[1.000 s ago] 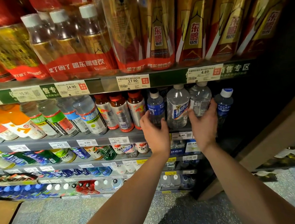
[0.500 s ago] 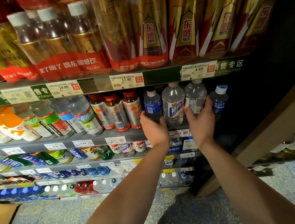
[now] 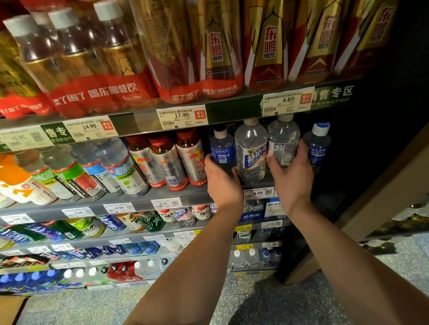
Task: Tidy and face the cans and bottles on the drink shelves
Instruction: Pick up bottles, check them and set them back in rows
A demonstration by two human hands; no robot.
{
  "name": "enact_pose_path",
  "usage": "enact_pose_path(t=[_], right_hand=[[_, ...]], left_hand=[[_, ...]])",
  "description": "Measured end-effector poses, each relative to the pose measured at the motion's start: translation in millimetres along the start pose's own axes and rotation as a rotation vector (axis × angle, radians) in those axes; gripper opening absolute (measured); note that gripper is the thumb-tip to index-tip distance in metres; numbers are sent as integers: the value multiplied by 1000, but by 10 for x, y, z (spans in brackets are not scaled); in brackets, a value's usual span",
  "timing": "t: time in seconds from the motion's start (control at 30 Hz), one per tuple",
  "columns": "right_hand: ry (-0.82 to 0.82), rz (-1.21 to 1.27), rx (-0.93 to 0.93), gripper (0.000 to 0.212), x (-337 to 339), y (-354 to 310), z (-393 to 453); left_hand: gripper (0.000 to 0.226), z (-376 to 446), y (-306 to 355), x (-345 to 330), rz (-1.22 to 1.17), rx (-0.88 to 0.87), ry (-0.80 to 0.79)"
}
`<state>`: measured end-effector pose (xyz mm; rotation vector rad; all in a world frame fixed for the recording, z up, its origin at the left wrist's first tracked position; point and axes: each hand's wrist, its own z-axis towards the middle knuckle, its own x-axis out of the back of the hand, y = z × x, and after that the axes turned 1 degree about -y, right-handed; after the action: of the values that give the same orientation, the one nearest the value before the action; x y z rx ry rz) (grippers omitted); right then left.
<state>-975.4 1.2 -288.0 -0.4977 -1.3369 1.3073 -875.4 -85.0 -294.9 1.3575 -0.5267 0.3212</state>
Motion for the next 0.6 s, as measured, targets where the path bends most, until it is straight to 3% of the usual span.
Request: enact_pose_path(t=[0.27, 0.6], right_hand=[[-16, 6, -5, 74, -3, 12, 16], [-35, 19, 11, 73, 23, 13, 26]], left_hand=[[68, 27, -72, 11, 34, 0, 19], [55, -34, -157, 74, -190, 52, 61]])
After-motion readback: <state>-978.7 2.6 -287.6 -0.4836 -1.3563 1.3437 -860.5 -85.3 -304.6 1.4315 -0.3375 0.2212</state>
